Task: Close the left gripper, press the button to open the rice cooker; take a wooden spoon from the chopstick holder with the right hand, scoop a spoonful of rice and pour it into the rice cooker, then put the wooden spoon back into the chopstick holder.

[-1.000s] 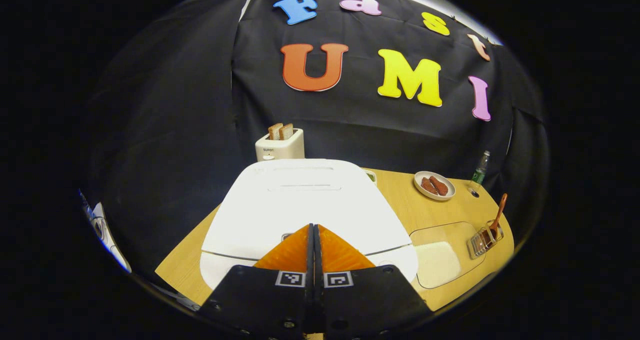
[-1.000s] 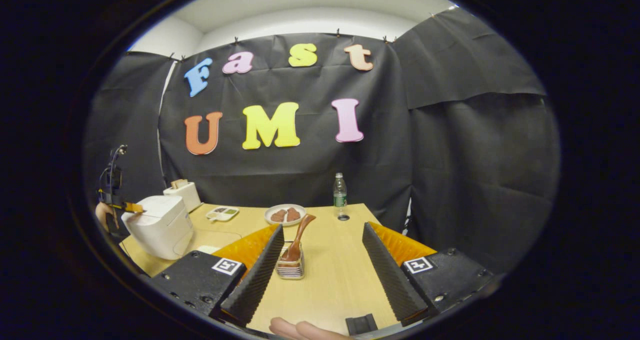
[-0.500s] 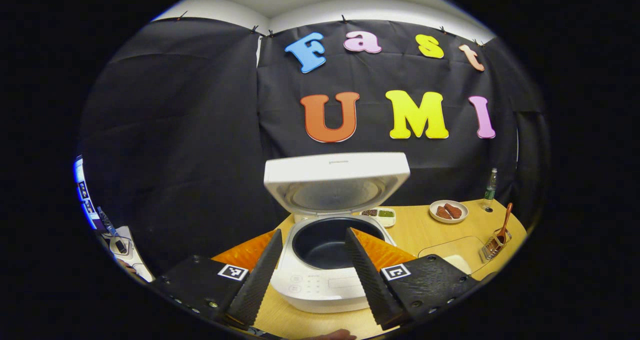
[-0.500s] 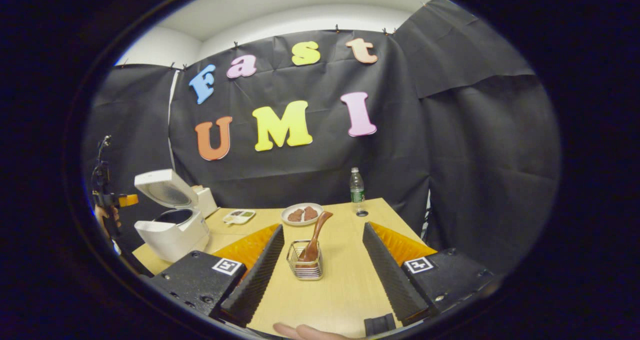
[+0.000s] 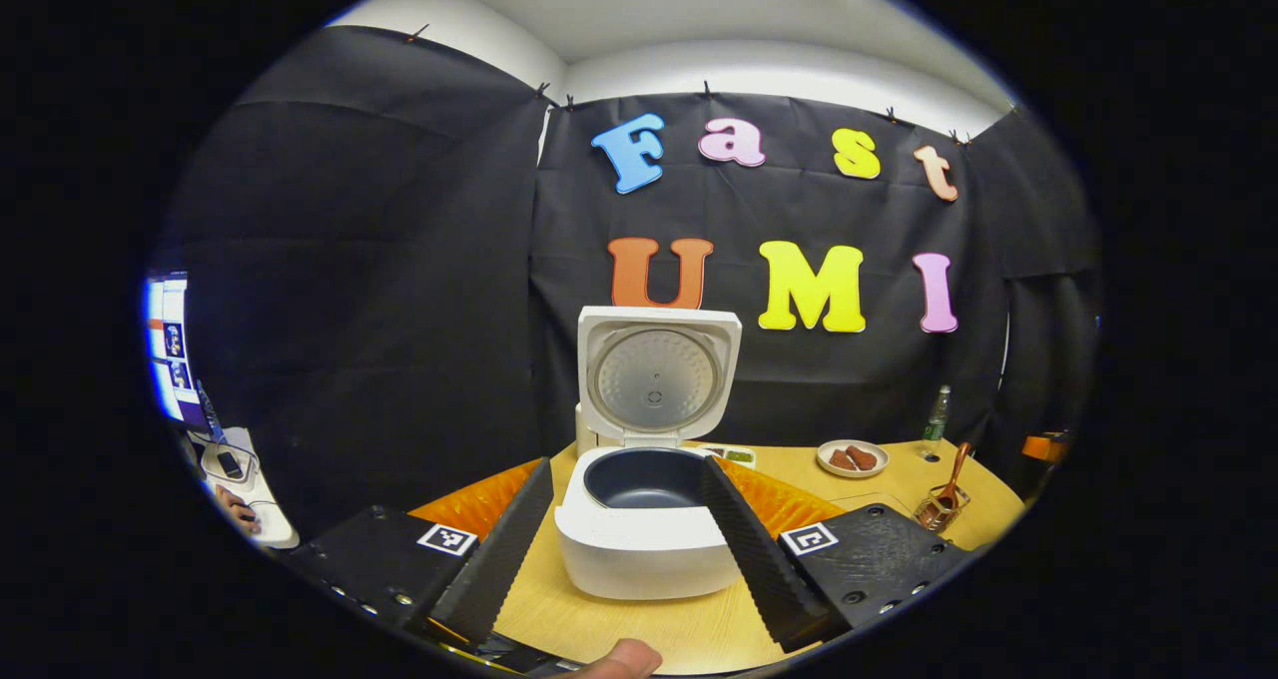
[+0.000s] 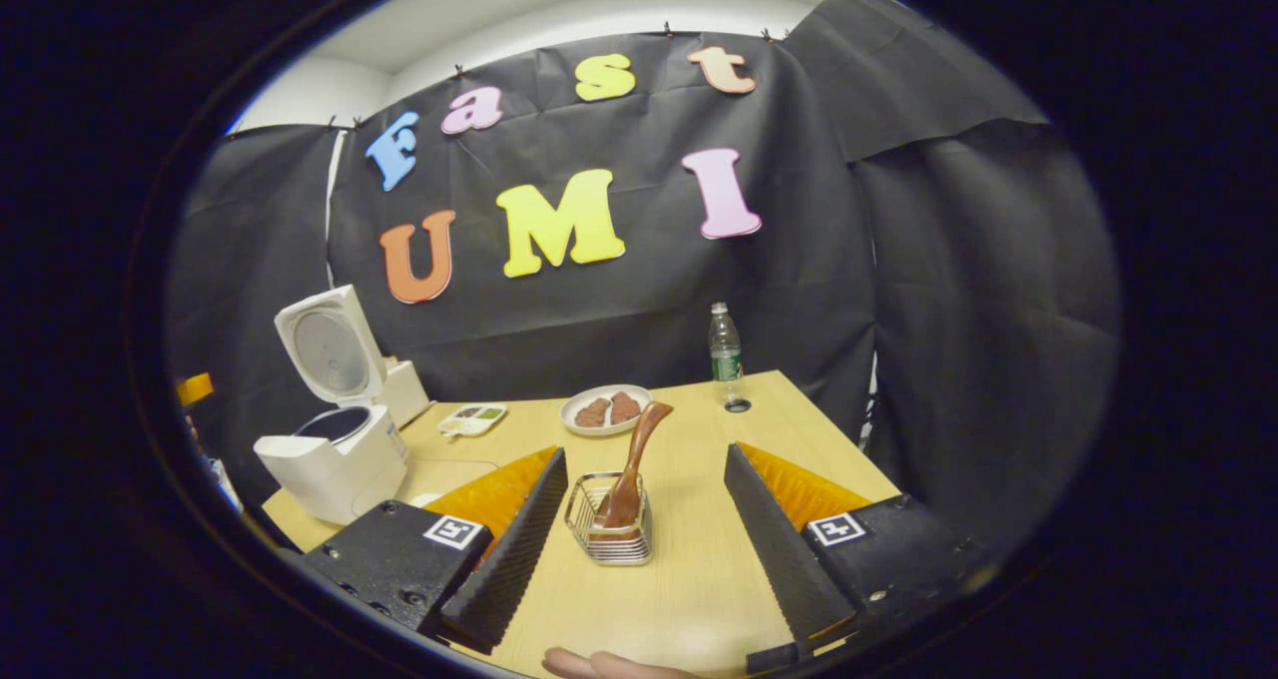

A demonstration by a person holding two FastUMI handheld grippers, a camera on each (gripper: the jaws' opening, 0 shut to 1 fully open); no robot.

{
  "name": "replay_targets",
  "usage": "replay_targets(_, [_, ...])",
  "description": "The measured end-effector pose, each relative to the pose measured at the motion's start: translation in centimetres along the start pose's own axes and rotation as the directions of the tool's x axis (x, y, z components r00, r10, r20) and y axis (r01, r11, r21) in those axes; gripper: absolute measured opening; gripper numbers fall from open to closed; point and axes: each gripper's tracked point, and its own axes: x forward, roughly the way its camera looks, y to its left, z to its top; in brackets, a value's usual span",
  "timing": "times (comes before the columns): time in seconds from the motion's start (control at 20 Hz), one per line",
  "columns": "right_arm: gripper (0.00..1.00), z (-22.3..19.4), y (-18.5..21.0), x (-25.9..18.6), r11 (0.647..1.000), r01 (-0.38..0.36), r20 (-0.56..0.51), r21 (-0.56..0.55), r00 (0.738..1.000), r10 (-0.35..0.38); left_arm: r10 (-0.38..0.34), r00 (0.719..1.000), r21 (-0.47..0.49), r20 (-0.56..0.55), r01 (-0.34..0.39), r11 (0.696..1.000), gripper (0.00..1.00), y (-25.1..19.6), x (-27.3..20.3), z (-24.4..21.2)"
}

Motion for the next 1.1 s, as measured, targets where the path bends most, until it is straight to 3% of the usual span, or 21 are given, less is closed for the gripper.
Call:
replay_targets(0.4, [1.0,-3.5,0.6,9.2,0.998,-0.001,-0.12,0.068,0.993,0.01,-0.039,0.999,0.027,-0.018,0.039,0.999,0.94,-1.1,-4.0,-2.3])
replay_targets(0.65, [0.96,-5.4,0.6,14.7,0.982,0.016,-0.196,0.187,0.98,0.022,-0.037,0.999,0.039,-0.011,0.038,0.999,0.94,-1.3,-4.9,-3.0])
replay_targets(0.75, [1.0,-6.1,0.9,16.7,0.976,0.022,-0.238,0.215,0.971,0.03,-0.046,0.999,0.058,0.006,0.045,0.997,0.94,-1.6,-5.3,-2.6])
replay_targets(1.0, [0.75,-7.2,1.4,18.9,0.972,0.021,-0.307,0.232,0.95,0.053,-0.082,0.996,0.085,0.037,0.079,0.993,0.94,-2.5,-6.0,-2.2])
replay_targets(1.1, [0.75,-7.4,1.6,19.1,0.972,0.016,-0.318,0.234,0.946,0.061,-0.093,0.995,0.086,0.041,0.09,0.992,0.94,-2.8,-6.0,-2.1])
